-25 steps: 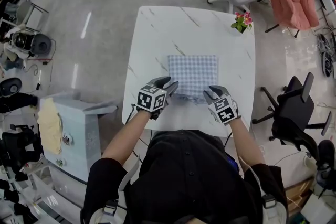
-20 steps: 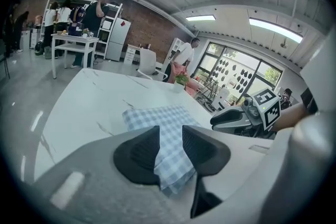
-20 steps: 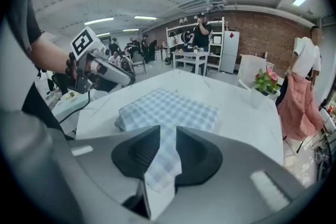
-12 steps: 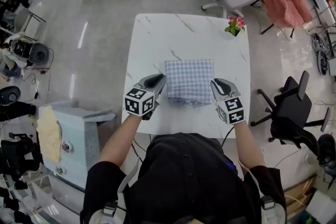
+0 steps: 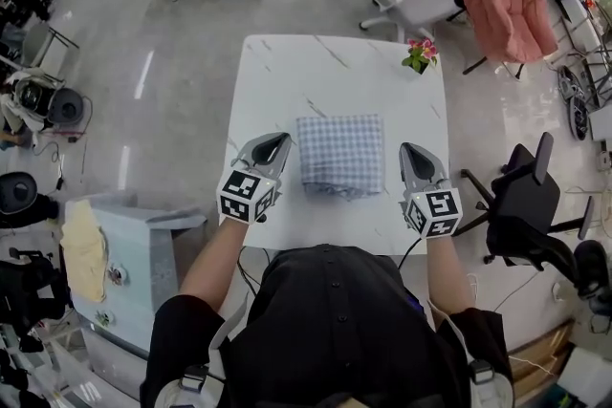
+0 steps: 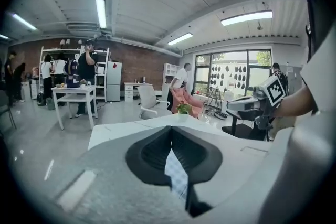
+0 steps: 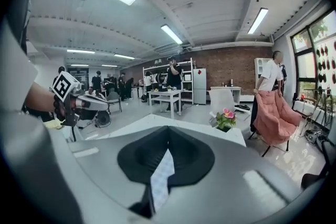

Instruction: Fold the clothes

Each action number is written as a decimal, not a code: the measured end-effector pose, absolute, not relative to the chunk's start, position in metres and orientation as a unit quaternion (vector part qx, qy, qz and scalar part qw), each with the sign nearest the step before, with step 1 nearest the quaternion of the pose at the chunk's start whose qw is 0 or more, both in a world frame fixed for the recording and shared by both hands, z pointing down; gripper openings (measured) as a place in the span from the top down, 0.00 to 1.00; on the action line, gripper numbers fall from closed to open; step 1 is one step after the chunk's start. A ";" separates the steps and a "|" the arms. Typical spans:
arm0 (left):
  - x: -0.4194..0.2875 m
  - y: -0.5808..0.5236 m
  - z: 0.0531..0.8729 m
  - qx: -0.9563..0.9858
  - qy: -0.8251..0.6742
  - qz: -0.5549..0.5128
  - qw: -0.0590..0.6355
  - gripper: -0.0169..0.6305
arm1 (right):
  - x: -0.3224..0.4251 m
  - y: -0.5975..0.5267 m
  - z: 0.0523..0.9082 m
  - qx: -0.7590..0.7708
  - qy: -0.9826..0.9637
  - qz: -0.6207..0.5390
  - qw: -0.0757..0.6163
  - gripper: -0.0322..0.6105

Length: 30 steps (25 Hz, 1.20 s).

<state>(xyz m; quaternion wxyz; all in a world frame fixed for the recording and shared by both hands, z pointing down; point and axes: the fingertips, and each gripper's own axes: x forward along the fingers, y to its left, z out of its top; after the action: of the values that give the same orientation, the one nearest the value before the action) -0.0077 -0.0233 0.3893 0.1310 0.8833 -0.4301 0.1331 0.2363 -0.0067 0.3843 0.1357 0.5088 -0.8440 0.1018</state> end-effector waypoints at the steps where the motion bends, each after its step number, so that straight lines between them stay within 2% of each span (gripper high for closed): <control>1: -0.009 -0.022 0.386 0.881 -0.437 0.121 0.133 0.96 | 0.236 -0.004 0.381 0.511 -0.844 0.099 0.130 0.95; 8: -0.021 -0.023 0.370 0.869 -0.476 0.074 0.111 0.96 | 0.227 -0.002 0.376 0.521 -0.842 0.111 0.080 0.95; 30: -0.014 -0.013 0.380 0.867 -0.478 0.074 0.120 0.96 | 0.236 -0.002 0.378 0.516 -0.845 0.097 0.099 0.95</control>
<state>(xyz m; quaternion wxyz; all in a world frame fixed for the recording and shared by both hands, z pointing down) -0.0136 -0.0131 0.3804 0.1199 0.8672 -0.4776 0.0737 0.2356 -0.0020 0.3780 0.0994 0.5161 -0.8452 0.0966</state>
